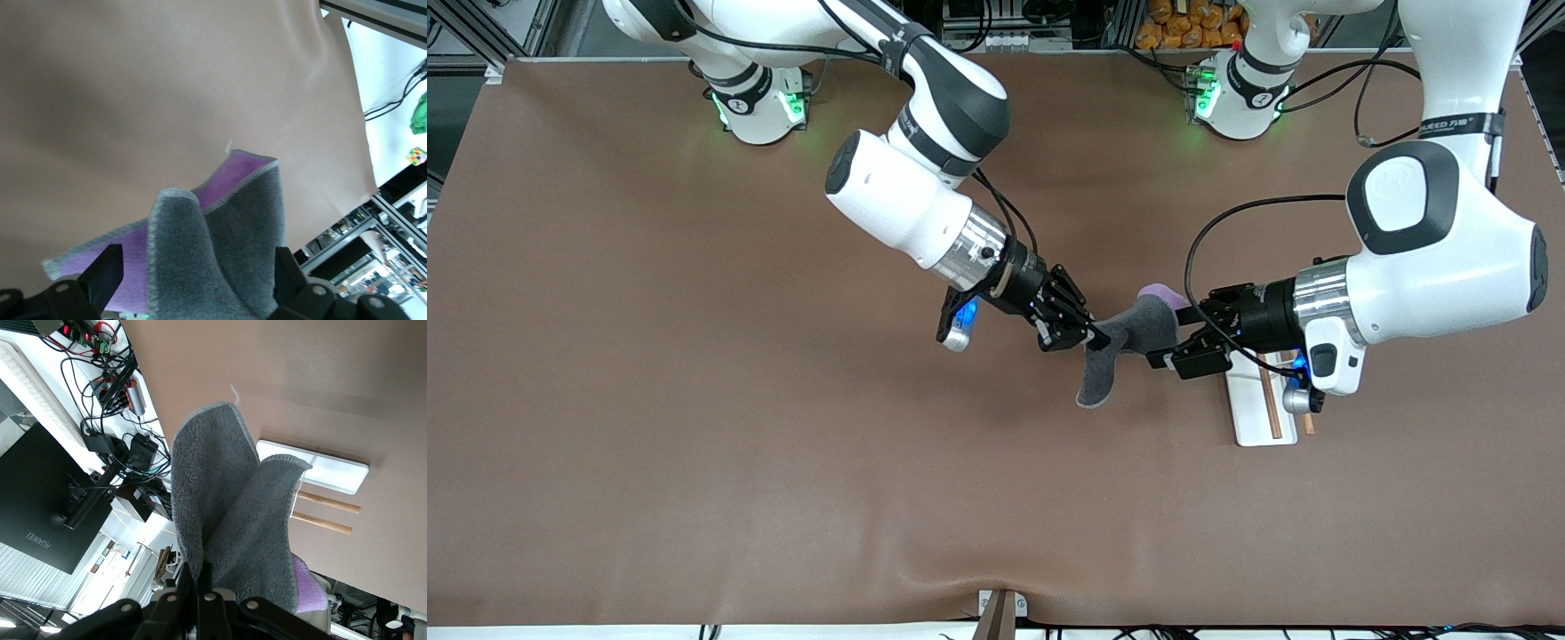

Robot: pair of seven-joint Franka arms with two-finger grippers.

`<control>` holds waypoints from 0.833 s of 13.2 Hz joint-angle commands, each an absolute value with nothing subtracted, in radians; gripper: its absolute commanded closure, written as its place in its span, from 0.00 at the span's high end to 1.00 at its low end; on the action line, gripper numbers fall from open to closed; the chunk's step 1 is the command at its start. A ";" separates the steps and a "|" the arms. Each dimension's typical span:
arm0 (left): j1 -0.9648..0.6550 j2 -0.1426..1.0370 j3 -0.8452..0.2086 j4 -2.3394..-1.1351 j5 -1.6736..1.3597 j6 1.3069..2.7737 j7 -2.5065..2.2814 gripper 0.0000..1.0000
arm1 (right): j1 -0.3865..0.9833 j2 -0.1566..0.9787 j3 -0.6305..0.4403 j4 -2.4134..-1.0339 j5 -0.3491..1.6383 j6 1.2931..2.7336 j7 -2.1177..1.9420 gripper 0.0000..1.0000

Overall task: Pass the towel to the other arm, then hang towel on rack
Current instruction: 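Hold the towel with both grippers, then open the right gripper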

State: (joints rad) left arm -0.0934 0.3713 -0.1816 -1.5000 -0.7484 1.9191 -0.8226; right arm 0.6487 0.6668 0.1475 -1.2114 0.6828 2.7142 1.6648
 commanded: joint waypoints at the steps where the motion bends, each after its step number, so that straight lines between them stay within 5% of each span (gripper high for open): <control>1: -0.101 0.385 -0.181 -1.479 -0.781 1.954 -0.839 1.00 | 0.641 0.670 0.152 -1.193 0.693 2.704 1.669 0.00; 11: -0.100 0.391 -0.181 -1.465 -0.844 2.028 -0.830 1.00 | 0.641 0.670 0.152 -1.193 0.692 2.703 1.667 0.00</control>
State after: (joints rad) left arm -0.0954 0.3754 -0.1815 -1.4957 -0.8137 2.0173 -0.8226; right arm 0.6483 0.6668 0.1465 -1.2114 0.6828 2.7141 1.6648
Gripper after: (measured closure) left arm 0.000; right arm 0.960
